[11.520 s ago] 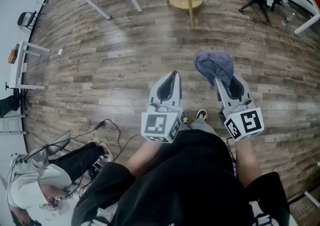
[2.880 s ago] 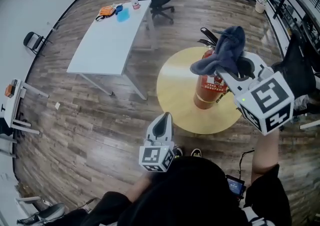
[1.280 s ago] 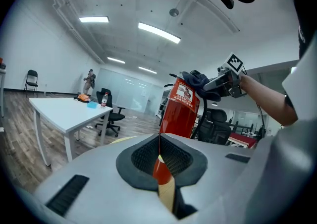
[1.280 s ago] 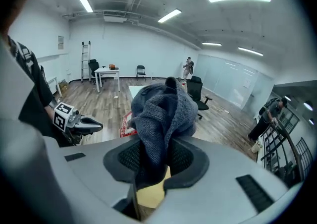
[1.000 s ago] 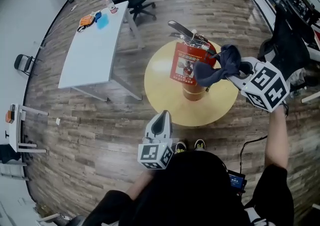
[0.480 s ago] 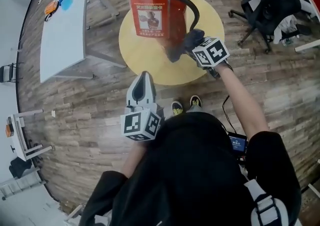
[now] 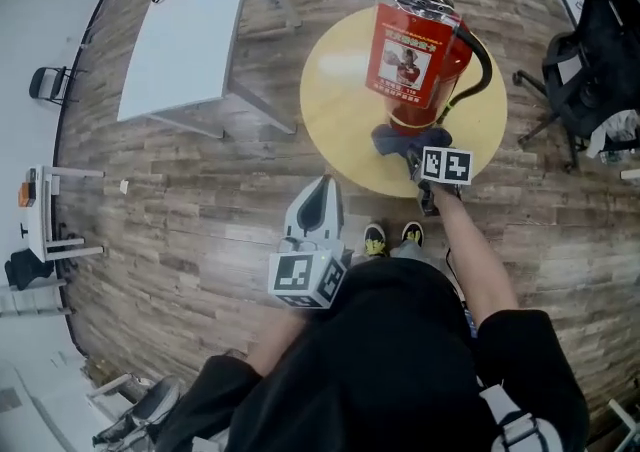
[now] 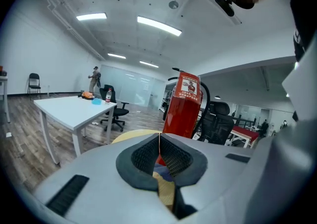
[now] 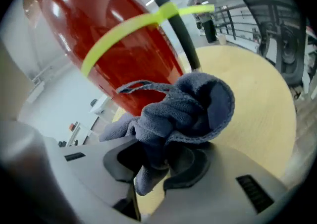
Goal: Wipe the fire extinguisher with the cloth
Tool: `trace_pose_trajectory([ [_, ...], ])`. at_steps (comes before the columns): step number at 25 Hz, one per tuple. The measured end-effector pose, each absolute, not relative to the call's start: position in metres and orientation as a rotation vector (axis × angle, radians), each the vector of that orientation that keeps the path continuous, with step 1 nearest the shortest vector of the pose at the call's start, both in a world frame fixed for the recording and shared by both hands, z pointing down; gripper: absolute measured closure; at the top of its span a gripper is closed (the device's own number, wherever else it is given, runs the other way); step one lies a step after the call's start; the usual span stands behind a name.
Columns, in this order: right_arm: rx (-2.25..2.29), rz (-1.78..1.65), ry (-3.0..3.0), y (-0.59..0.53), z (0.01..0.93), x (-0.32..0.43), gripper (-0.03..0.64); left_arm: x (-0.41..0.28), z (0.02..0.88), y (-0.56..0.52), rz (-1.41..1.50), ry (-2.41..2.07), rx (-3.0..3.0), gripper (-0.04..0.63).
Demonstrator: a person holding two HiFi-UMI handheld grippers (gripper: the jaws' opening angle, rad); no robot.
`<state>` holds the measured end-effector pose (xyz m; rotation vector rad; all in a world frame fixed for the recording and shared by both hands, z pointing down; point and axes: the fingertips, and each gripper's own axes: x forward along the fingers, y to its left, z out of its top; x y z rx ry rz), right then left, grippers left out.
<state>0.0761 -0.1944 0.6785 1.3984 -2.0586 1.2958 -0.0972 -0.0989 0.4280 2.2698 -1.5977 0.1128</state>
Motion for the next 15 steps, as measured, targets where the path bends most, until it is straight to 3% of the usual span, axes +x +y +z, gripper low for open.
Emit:
trace_pose_trajectory([
  [8, 1.649, 2.167, -2.070, -0.215, 0.653, 0.015, 0.509, -0.152, 0.431, -0.091, 0.106, -1.724, 2.175, 0.572],
  [12, 1.615, 2.454, -2.380, -0.237, 0.544, -0.008, 0.511, -0.160, 0.433, -0.091, 0.073, -1.716, 2.174, 0.572],
  [15, 1.453, 2.488, -2.669, -0.242, 0.443, -0.014, 0.511, -0.158, 0.434, -0.090, 0.033, -1.682, 2.190, 0.572],
])
